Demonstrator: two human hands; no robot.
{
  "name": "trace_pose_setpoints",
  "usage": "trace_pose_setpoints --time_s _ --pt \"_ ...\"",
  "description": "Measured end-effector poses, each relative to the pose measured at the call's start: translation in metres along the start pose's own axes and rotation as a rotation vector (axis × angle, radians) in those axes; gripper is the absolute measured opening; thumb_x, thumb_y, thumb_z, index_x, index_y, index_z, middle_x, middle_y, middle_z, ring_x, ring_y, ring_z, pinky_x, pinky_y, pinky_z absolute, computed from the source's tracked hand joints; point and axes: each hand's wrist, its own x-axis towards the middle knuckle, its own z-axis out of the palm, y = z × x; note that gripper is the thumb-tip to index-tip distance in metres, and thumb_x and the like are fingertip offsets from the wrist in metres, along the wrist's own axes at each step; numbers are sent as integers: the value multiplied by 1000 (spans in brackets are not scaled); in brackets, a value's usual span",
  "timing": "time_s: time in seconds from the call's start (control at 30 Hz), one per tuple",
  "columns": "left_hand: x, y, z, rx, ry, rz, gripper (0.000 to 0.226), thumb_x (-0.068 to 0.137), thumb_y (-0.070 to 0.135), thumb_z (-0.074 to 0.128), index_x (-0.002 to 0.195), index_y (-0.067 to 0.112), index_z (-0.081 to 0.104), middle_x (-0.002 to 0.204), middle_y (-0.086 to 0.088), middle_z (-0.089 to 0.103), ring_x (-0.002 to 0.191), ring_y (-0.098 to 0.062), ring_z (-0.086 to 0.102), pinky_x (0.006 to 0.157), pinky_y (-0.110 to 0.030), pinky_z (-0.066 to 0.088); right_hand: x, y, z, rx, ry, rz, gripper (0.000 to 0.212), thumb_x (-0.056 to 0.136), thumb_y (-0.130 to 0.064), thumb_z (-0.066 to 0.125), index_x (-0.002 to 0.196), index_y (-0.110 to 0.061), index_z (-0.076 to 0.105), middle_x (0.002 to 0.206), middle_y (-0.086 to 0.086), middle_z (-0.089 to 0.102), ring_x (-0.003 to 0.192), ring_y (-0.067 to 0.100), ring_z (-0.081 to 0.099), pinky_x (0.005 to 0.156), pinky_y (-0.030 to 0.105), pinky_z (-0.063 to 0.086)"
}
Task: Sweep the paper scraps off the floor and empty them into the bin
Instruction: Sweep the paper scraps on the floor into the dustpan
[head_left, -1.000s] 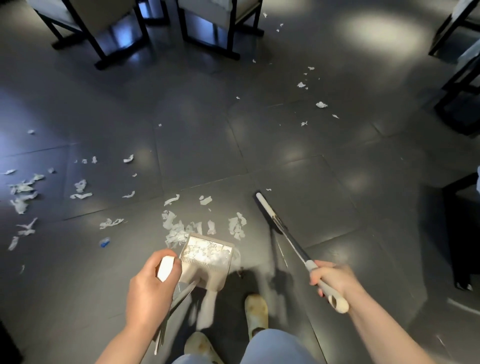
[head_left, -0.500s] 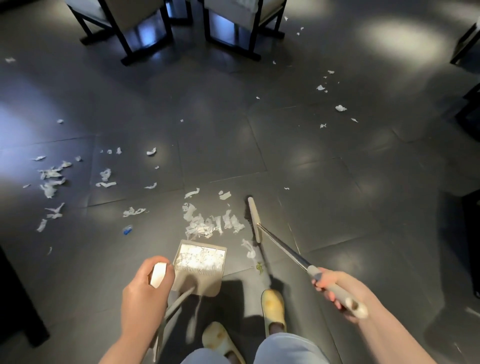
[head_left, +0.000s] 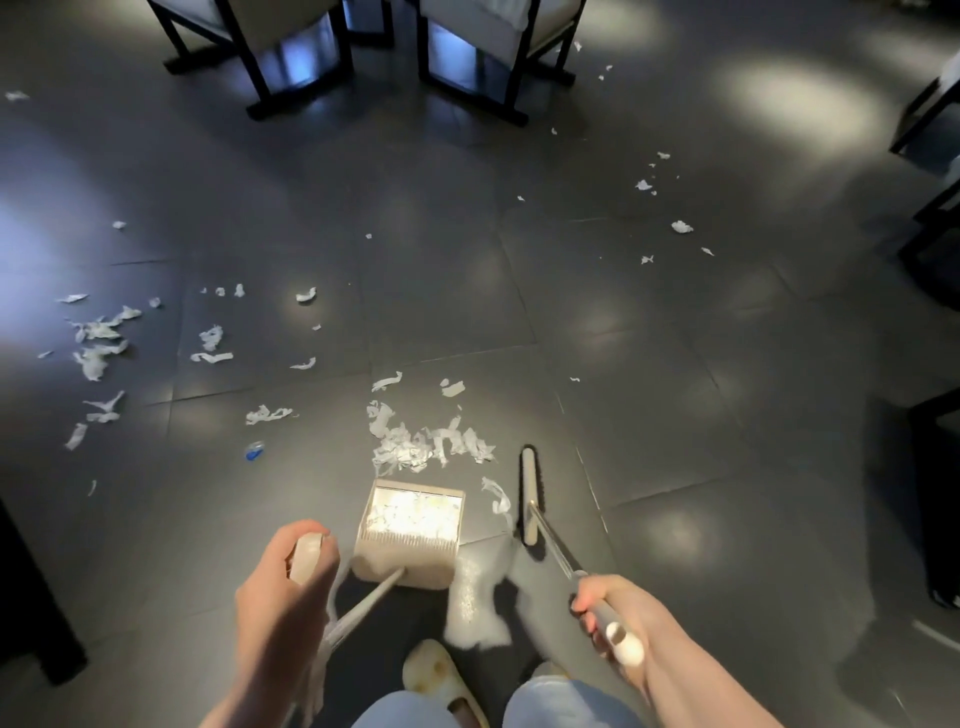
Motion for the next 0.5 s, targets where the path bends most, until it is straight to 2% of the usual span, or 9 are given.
trace_pose_setpoints --time_s 0.1,0.2,0.27,0.33,0.37,0.5 --pt "3 -4 -5 1 27 -20 13 89 22 64 87 35 64 70 -6 62 60 -34 59 55 -37 49 6 -26 16 2 -91 -11 14 58 1 58 70 -6 54 58 8 48 25 8 39 28 7 26" --pt "5 -2 -6 4 29 -7 11 89 21 64 88 32 65 71 -7 62 59 -34 59 54 -35 48 16 -56 20 38 -166 5 14 79 3 48 71 -8 51 58 4 51 26 4 42 25 9 29" --pt "6 3 -5 -1 2 3 11 89 19 64 86 28 65 70 -9 62 56 -32 56 52 -33 47 19 -66 15 0 -206 -7 14 82 2 45 73 -8 49 62 3 49 27 4 42 24 10 29" --pt "7 8 -1 2 -22 19 11 89 19 63 87 29 66 70 -6 62 57 -29 55 55 -34 48 16 -69 8 -47 -228 -47 11 78 2 50 81 -8 50 66 3 48 28 5 41 24 11 29" --pt "7 10 2 9 -29 24 11 89 20 63 89 31 66 69 -2 63 58 -29 56 59 -36 49 16 -68 3 -82 -228 -76 16 73 2 53 84 -9 52 67 3 49 29 6 40 25 11 29" --pt "8 24 16 45 -35 60 16 89 24 63 92 40 63 72 13 63 64 -30 60 68 -40 51 5 -80 -20 -225 -167 -188 25 55 -5 59 80 -11 58 67 3 51 33 9 39 28 12 27"
